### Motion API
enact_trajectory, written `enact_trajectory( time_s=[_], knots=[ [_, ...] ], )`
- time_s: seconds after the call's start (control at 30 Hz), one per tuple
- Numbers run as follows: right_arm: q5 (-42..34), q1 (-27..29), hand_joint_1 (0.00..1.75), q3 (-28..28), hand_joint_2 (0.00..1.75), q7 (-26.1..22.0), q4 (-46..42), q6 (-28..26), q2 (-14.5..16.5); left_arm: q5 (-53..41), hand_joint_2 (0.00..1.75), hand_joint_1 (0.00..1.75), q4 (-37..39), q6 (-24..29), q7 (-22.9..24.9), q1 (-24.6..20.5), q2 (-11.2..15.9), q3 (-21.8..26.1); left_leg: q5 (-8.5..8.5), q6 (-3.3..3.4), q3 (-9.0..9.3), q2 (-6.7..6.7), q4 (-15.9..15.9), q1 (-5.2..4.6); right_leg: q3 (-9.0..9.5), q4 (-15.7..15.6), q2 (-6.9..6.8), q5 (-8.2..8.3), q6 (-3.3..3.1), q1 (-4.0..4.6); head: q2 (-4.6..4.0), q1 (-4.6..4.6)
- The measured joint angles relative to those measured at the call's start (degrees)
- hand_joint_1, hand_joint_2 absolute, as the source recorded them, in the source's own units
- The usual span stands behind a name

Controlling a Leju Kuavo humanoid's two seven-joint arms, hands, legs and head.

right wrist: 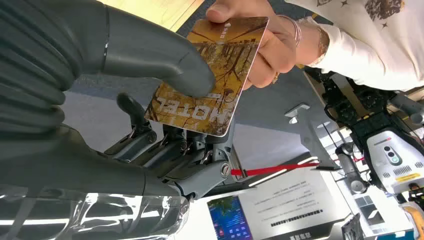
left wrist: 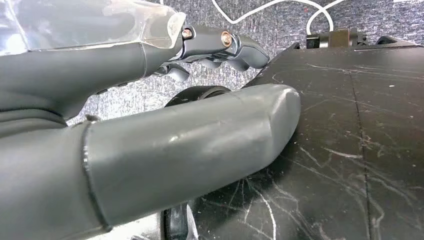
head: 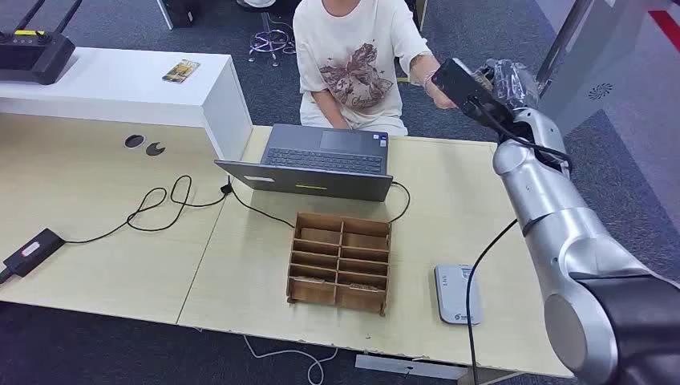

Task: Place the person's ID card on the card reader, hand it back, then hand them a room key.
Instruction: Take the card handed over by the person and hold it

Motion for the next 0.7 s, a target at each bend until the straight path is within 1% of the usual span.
enact_trajectory(
  time_s=[0.17, 0.27, 0.33, 0.53, 0.63, 0.7],
  knots=[
    [0.0, -0.2, 1.62, -0.5, 1.75, -0.6, 0.2, 0.0, 0.0, 0.0, 0.0, 0.0, 0.0, 0.0, 0.0, 0.0, 0.0, 0.0, 0.0, 0.0, 0.0, 0.0, 0.0, 0.0, 0.0, 0.0, 0.0, 0.0, 0.0, 0.0, 0.0, 0.0],
    [-0.3, -0.2, 1.7, -0.9, 1.75, -1.3, 0.2, -0.2, 0.0, 0.0, 0.0, 0.0, 0.0, 0.0, 0.0, 0.0, 0.0, -0.1, 0.0, 0.0, 0.0, 0.0, 0.0, 0.0, 0.0, 0.0, 0.0, 0.0, 0.0, 0.0, 0.0, 0.0],
    [-0.7, -0.2, 1.75, -1.2, 1.75, -2.4, 0.2, -0.8, 0.0, 0.0, 0.0, 0.0, 0.0, 0.0, 0.0, 0.0, 0.0, -0.1, 0.0, 0.0, 0.0, 0.0, 0.0, 0.0, 0.0, 0.0, 0.0, 0.0, 0.0, 0.0, 0.0, 0.0],
    [-2.8, -0.2, 1.75, -2.6, 1.75, -5.9, 0.1, -2.8, 0.0, 0.0, 0.0, 0.0, 0.0, 0.0, 0.0, 0.0, 0.0, -0.1, 0.0, 0.0, 0.0, 0.0, 0.0, 0.0, 0.0, 0.0, 0.0, 0.0, 0.0, 0.0, 0.0, -0.01],
    [-5.2, -0.1, 1.75, -3.8, 1.75, -7.7, -0.1, -1.6, 0.0, 0.0, 0.0, 0.0, 0.0, 0.1, 0.0, 0.0, 0.0, -0.1, 0.0, 0.0, 0.0, 0.01, 0.0, 0.0, -0.01, 0.0, 0.0, 0.0, 0.0, 0.0, 0.0, -0.01],
    [-7.4, -0.1, 1.75, -4.8, 1.75, -8.8, -0.4, 0.3, -0.1, 0.0, 0.0, 0.0, 0.0, 0.1, 0.0, 0.0, 0.0, -0.1, 0.0, 0.0, 0.0, 0.01, 0.0, 0.0, -0.02, 0.0, 0.0, 0.0, 0.0, 0.0, 0.0, -0.01]
  ],
)
